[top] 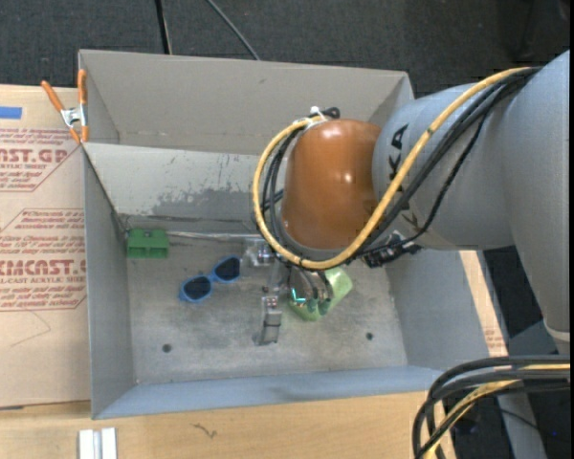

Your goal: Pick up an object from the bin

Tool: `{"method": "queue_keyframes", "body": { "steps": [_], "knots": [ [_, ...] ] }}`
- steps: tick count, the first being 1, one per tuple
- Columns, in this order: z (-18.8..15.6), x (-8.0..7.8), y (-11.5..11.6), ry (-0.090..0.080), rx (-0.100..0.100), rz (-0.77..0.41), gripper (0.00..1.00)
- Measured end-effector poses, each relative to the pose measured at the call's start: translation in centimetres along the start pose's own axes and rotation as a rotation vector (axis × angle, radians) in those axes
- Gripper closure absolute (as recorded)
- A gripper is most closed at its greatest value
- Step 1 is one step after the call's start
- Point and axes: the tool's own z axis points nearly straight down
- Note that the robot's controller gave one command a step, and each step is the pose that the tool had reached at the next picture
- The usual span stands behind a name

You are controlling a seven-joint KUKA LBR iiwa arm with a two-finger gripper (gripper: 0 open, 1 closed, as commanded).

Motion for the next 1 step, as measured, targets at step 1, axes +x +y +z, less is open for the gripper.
{"method": "queue_keyframes", "body": {
  "steps": [1],
  "knots": [
    [7.90, -2.83, 3.53, -0.003, -0.001, 0.063, 0.00]
  ]
}}
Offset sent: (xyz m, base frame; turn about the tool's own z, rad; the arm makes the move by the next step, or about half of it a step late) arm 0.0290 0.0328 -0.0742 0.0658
